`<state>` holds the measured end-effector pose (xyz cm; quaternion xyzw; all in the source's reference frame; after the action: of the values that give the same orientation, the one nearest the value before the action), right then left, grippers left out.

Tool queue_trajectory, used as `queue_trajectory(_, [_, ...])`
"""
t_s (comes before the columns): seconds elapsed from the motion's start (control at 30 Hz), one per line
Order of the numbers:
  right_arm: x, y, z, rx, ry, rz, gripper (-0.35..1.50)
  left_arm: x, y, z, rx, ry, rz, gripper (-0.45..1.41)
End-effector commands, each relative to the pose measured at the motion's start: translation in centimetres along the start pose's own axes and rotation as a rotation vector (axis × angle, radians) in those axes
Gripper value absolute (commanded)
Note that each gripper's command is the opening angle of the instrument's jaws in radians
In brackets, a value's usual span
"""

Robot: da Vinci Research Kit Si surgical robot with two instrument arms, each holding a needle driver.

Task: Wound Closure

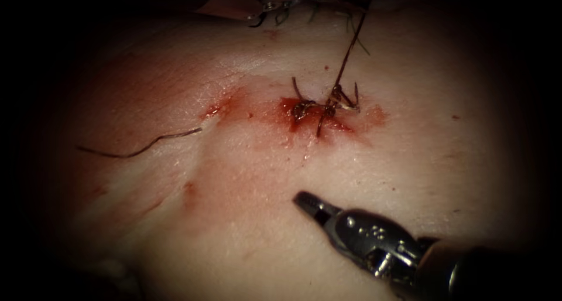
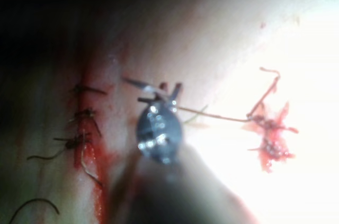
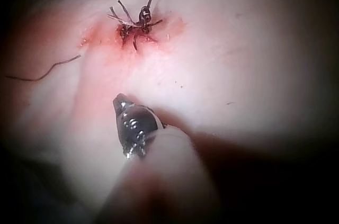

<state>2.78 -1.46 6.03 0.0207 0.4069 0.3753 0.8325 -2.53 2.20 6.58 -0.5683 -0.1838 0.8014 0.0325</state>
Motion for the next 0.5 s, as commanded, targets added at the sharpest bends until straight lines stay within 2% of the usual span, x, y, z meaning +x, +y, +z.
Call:
queue_trajectory(0.03, [0.05, -0.06, -0.03, -0.009, 0.014, 0.015, -0.35, -0.02, 0.01, 0.03, -0.006, 0.002, 0.002, -0.45])
queue_trajectory(0.13, [0.21, 0.03, -0.18, -0.045, 0.016, 0.034, -0.35, -0.01, 0.14, -0.04, -0.021, 0.007, 0.006, -0.45])
queue_trajectory(0.2, [0.29, 0.12, -0.28, -0.071, 0.046, 0.051, 0.51, 0.01, 0.22, -0.08, -0.028, 0.008, 0.008, -0.45])
queue_trajectory(0.23, [0.33, 0.18, -0.34, -0.092, 0.080, 0.064, 0.88, 0.02, 0.26, -0.10, -0.026, 0.007, 0.009, -0.45])
queue_trajectory(0.27, [0.36, 0.24, -0.37, -0.119, 0.093, 0.073, 1.20, 0.03, 0.30, -0.12, -0.028, 0.007, 0.009, -0.45])
queue_trajectory(0.3, [0.38, 0.31, -0.40, -0.136, 0.104, 0.083, 1.33, 0.03, 0.33, -0.13, -0.033, 0.006, 0.010, -0.45])
queue_trajectory(0.37, [0.41, 0.46, -0.46, -0.160, 0.121, 0.098, 1.47, 0.04, 0.39, -0.17, -0.032, 0.008, 0.011, -0.45])
queue_trajectory(0.5, [0.43, 0.79, -0.42, -0.184, 0.114, 0.085, 1.47, 0.04, 0.47, -0.24, -0.029, 0.016, 0.015, -0.45])
